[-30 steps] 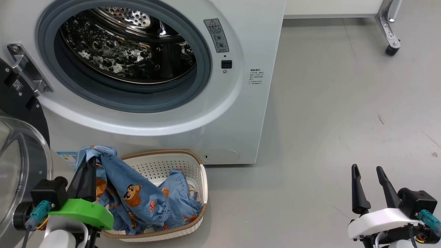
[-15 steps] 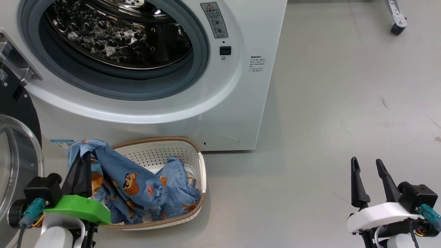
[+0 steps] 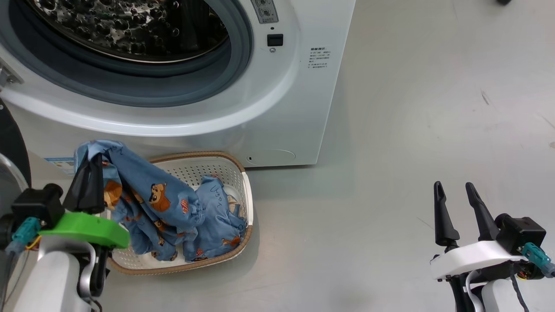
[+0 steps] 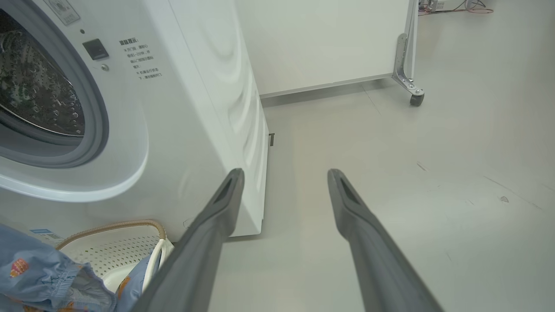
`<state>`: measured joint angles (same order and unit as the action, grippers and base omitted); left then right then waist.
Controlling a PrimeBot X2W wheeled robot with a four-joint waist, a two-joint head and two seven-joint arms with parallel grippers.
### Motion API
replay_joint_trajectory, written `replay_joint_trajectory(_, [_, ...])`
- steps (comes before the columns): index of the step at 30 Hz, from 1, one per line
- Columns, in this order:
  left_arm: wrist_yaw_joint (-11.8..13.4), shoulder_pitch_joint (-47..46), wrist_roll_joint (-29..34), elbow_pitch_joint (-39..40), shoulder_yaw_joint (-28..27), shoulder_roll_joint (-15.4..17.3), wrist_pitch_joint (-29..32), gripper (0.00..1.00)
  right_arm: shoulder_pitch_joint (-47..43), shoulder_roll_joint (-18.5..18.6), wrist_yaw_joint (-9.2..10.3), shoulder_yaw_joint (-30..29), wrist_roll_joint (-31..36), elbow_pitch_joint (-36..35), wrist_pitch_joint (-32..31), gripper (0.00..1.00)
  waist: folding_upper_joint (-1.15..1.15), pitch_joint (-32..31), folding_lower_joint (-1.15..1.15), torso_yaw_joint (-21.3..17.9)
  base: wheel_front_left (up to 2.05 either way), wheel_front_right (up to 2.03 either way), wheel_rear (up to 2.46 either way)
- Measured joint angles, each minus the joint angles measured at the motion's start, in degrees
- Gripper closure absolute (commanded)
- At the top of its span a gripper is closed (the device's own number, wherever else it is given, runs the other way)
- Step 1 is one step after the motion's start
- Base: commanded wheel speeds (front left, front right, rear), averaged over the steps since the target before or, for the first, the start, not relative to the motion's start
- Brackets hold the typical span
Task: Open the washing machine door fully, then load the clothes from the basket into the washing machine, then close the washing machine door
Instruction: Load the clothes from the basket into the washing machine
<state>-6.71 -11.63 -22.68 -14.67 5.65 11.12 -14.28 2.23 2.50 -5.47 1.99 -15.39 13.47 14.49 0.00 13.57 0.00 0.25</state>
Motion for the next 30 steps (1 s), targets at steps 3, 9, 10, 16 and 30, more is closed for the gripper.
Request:
replay_joint_trajectory(3, [0.0, -2.6, 0.1, -0.3, -0.1, 0.9, 0.1, 1.0, 0.5, 0.0, 0.0, 0.5, 0.1, 0.0, 0.0, 0.0, 0.0, 1.4, 0.0, -0.4, 0.0, 0.0, 0.0])
replay_joint_trajectory(9, [0.0, -9.5, 0.0, -1.3, -1.0, 2.7, 2.2, 1.0, 2.7, 0.0, 0.0, 2.0, 0.4, -0.1, 0.0, 0.0, 0.0, 4.3, 0.0, -1.7, 0.0, 0.0, 0.0])
replay_joint_trajectory(10, [0.0, -10.6, 0.1, -1.5, -1.3, 3.2, 2.8, 1.0, 3.2, 0.0, 0.0, 2.2, 0.5, -0.1, 0.0, 0.0, 0.0, 4.8, 0.0, -2.0, 0.0, 0.0, 0.0])
replay_joint_trajectory(16, [0.0, -18.1, 0.1, -2.3, -2.0, 5.6, 5.7, 1.0, 4.6, 0.0, 0.03, 2.7, 0.9, -0.4, 0.0, 0.0, 0.0, 7.6, 0.0, -4.1, 0.0, 0.0, 0.0])
replay_joint_trajectory(30, [-0.1, -31.5, -0.7, -8.3, -1.7, 6.7, 13.9, 1.0, 7.0, 0.0, 0.58, 4.5, -0.5, -1.4, 0.0, 0.0, 0.0, 15.6, 0.01, -8.5, 0.0, 0.0, 0.0])
